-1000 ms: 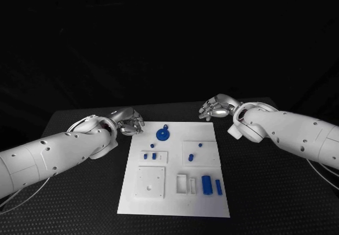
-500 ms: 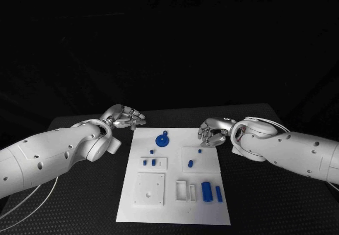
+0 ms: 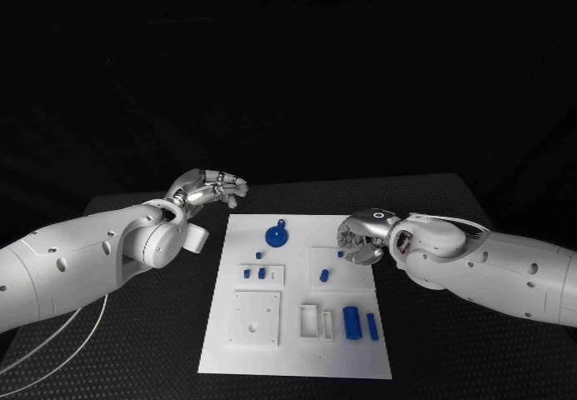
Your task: Assemble the parts on the task board
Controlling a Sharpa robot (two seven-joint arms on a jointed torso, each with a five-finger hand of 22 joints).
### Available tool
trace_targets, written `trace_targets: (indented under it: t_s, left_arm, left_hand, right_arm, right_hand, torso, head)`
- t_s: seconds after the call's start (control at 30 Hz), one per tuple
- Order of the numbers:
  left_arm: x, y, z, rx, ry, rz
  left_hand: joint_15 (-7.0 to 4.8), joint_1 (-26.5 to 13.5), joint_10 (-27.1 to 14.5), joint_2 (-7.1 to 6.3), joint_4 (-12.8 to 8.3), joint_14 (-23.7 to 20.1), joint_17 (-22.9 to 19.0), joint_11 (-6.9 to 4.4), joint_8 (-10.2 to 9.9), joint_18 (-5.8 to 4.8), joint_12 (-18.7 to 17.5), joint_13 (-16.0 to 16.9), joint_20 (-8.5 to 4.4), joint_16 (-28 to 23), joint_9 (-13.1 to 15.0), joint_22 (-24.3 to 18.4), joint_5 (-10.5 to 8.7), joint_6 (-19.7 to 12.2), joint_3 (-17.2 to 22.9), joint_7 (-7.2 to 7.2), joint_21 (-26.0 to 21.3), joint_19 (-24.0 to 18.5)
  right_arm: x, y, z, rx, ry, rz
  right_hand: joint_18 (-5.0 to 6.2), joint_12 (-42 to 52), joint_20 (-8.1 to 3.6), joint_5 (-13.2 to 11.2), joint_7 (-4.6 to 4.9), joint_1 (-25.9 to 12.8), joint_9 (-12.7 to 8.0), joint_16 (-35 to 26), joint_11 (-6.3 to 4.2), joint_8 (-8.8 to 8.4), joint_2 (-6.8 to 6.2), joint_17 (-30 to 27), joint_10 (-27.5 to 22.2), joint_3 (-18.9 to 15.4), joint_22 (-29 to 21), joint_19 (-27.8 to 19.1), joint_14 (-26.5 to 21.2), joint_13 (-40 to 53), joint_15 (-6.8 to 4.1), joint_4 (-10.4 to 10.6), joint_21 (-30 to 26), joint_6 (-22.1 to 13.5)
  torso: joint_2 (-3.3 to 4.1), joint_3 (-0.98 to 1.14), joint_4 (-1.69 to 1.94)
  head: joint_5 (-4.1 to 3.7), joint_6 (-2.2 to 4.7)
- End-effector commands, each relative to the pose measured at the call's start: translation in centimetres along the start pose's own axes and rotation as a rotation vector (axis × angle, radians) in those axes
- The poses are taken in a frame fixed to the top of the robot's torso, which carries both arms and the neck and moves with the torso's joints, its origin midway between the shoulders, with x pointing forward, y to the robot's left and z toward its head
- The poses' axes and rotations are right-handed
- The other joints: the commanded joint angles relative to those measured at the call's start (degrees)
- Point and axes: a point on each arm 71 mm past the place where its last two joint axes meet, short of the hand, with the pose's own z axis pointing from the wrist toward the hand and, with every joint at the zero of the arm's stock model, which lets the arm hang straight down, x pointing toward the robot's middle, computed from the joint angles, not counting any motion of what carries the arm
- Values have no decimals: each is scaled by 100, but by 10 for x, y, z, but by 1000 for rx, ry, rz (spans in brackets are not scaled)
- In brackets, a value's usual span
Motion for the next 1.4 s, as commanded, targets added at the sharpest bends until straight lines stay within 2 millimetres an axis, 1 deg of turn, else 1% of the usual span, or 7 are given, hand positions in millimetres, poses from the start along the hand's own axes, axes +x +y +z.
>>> trace_targets:
  t_s: [0.03,0.1,0.57,0.67,0.83,1.17,1.4]
  left_arm:
    - [2,-3,0,33,20,-45]
    - [2,-3,0,32,19,-45]
    - [1,-2,0,25,16,-43]
    - [0,-2,0,23,15,-43]
    - [0,-2,0,21,14,-43]
    - [-1,-1,-1,16,14,-42]
    - [-1,-1,-1,15,16,-40]
  left_hand:
    - [31,-51,51,3,-20,4,-5,2,23,2,17,8,-68,-29,5,-6,24,-36,-12,-8,-31,-16]
    - [32,-53,51,4,-21,7,-6,3,23,2,16,8,-67,-35,5,-6,24,-37,-13,-7,-34,-14]
    - [40,-68,24,12,-28,21,-7,15,17,7,2,2,-58,-83,1,-7,29,-57,-22,3,-55,-2]
    - [43,-76,14,9,-29,24,-6,20,11,8,-3,0,-55,-98,-2,-6,29,-70,-26,8,-63,0]
    - [46,-81,5,7,-29,25,-5,24,7,9,-5,-2,-53,-113,-4,-5,29,-80,-29,12,-70,2]
    - [50,-87,-10,4,-30,27,-2,30,0,11,-9,-5,-48,-136,-8,-2,29,-97,-32,19,-80,4]
    - [52,-85,-16,4,-34,30,0,32,-3,13,-9,-7,-47,-145,-9,0,30,-105,-31,23,-85,5]
  right_arm:
    - [0,4,0,-1,-34,-65]
    - [2,7,1,-8,-30,-64]
    - [12,14,8,-23,3,-59]
    - [15,13,9,-19,10,-60]
    - [19,12,10,-12,29,-72]
    - [27,13,10,-11,59,-118]
    - [29,13,10,-9,68,-148]
  right_hand:
    - [34,-44,-2,-60,-8,23,-7,5,-4,-19,-63,10,80,112,13,34,50,11,8,37,12,64]
    - [34,-92,-3,-139,-9,77,-14,-7,-6,-26,-81,15,106,242,17,43,59,15,6,77,-3,75]
    - [34,-186,-3,-233,-54,115,-13,-34,-37,8,-14,41,268,593,49,65,81,51,-9,252,-40,197]
    - [33,-195,-3,-233,-59,112,-12,-37,-39,13,-2,44,279,621,53,66,80,53,-10,267,-44,210]
    - [33,-205,-3,-234,-68,116,-8,-41,-45,22,20,49,303,663,58,64,78,59,-11,279,-50,232]
    - [34,-220,-15,-235,-115,142,14,-29,-70,73,68,74,388,727,82,91,106,82,-27,244,-47,337]
    - [34,-218,-55,-230,-164,230,39,11,-119,121,107,118,525,787,105,188,187,125,-65,130,-14,450]
  torso:
    - [15,3,8]
    - [18,4,9]
    - [20,4,12]
    - [17,1,11]
    - [16,4,5]
    - [17,8,6]
    - [14,6,5]
  head:
    - [-5,-15]
    - [4,-17]
    - [38,-88]
    - [33,-98]
    - [28,-110]
    - [12,-144]
    - [-2,-167]
